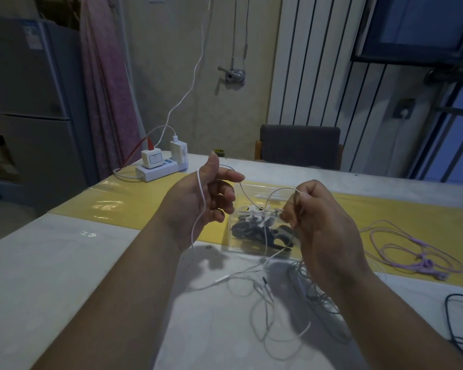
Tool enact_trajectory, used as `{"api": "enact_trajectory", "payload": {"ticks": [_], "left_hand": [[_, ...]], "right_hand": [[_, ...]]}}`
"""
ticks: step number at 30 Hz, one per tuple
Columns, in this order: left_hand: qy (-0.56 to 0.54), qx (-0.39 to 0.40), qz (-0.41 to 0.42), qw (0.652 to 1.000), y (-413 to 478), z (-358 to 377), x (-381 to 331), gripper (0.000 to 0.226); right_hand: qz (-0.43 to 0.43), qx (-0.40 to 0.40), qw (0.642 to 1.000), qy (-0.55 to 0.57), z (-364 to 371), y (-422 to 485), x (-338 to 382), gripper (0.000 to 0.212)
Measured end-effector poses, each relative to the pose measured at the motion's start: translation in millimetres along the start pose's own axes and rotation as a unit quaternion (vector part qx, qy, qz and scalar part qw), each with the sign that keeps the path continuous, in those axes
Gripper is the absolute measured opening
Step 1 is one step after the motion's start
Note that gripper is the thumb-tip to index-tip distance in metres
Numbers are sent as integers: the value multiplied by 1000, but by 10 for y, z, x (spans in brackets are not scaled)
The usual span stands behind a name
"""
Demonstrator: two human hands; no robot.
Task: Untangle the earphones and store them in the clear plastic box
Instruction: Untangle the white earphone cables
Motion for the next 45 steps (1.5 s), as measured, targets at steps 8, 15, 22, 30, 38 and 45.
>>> {"api": "enact_trajectory", "payload": {"ticks": [8, 15, 22, 30, 38, 45], "left_hand": [[123, -27, -102, 987, 8, -8, 205, 66], [115, -14, -169, 979, -16, 52, 308, 81], [115, -10, -166, 979, -19, 100, 309, 79], [107, -83, -108, 985, 28, -105, 187, 57], [115, -48, -63, 990, 44, -18, 95, 65], [101, -63, -77, 990, 3, -66, 95, 44]], "right_hand": [[-24, 19, 996, 86, 27, 22, -13, 11], [-28, 38, 988, 144, 91, 34, -18, 13], [-26, 28, 996, 84, 61, 17, -11, 12], [-14, -4, 998, -56, 7, -3, 45, 22], [68, 79, 993, -60, 241, -43, -44, 20], [8, 243, 970, 5, 508, -101, 67, 15]]}}
Point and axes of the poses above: each hand's wrist, its own y-axis towards the middle knuckle, its own z-axis out of the palm, x = y × z, the point moved 10 cm from there along y, towards the middle knuckle, and after that the axes turned 10 degrees about x, right-handed, at the moved point
